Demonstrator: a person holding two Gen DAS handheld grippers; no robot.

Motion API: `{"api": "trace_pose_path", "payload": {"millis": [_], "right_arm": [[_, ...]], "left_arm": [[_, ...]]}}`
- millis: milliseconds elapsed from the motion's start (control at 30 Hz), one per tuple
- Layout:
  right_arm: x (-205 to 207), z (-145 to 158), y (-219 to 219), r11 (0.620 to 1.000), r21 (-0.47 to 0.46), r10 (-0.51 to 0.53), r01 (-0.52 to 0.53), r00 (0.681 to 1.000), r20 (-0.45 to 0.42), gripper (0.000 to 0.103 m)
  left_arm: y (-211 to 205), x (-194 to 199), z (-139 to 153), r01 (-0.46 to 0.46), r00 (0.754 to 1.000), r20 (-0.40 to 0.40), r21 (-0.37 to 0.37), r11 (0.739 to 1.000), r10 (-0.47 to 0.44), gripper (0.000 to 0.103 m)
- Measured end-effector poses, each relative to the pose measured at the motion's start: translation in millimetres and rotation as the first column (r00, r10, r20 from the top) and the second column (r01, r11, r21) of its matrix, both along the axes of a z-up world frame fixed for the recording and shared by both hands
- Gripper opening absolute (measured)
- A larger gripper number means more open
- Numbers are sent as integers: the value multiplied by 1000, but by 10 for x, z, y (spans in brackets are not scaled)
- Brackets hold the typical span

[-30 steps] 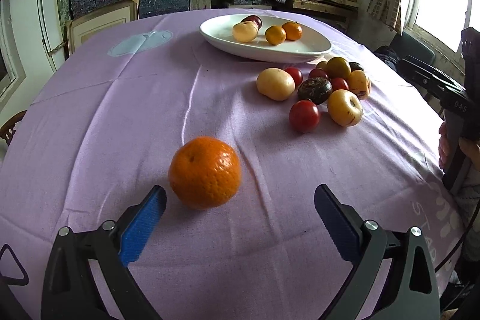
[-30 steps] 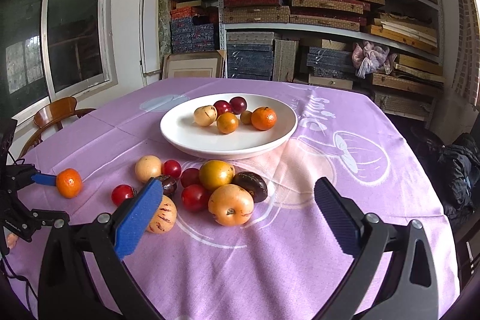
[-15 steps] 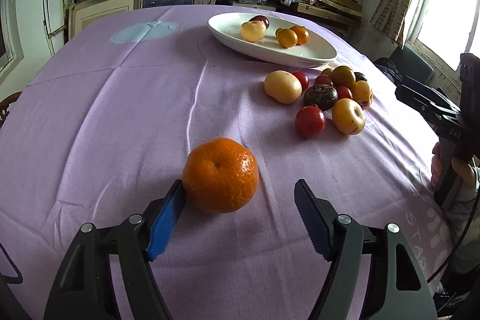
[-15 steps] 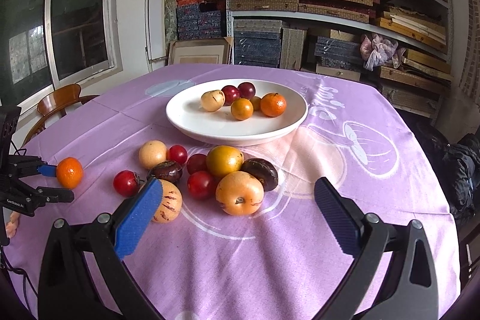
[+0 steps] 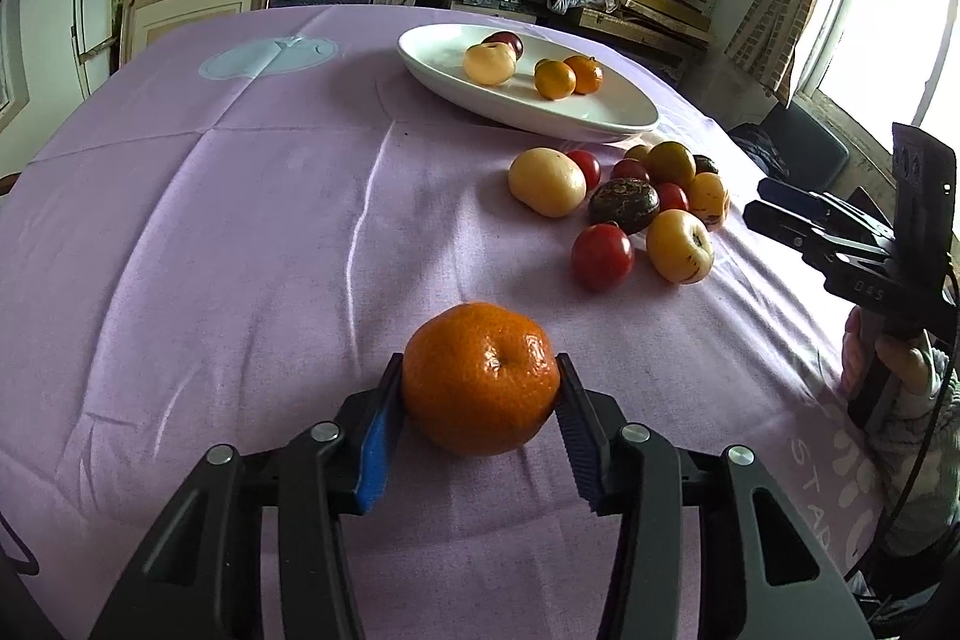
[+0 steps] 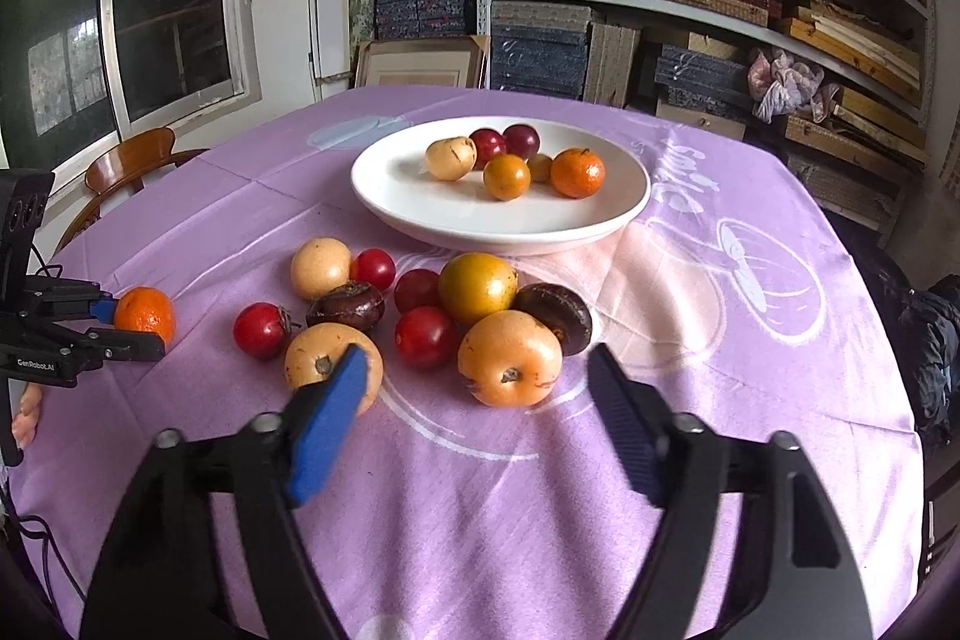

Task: Organize fruits
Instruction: 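Grasp the orange tangerine with the left tool while the right tool grasps the yellow apple, then carry the tangerine and apple over the white plate and open both tools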

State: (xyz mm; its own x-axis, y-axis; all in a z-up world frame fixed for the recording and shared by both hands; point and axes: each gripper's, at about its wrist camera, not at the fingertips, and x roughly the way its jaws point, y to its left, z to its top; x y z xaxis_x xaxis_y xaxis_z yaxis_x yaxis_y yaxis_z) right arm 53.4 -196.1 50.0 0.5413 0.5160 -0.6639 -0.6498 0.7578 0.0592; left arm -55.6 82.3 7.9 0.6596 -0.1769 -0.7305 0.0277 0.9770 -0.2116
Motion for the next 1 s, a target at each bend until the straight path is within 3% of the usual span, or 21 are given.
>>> {"api": "trace_pose_path", "payload": {"millis": [300,600,867,1000], "right_arm": [[306,-171,26,999,-6,-44,44,990,-132,57],[523,-307,90,999,-13,-37,35,973,-226,46],[465,-183,-112,993,89,-54,72,981,-189,45],[493,136,-260,982,162,-73,96,987,-141,45]], "left_arm": [[-31,7,2,9,1000,0,5,1000,-9,49],[-60,47,-3,9,1000,-5,17,1000,-9,49],[-56,71,62,-24,999,35,40,999,22,48],[-10,284,323,-37,996,76,17,999,36,48]]}}
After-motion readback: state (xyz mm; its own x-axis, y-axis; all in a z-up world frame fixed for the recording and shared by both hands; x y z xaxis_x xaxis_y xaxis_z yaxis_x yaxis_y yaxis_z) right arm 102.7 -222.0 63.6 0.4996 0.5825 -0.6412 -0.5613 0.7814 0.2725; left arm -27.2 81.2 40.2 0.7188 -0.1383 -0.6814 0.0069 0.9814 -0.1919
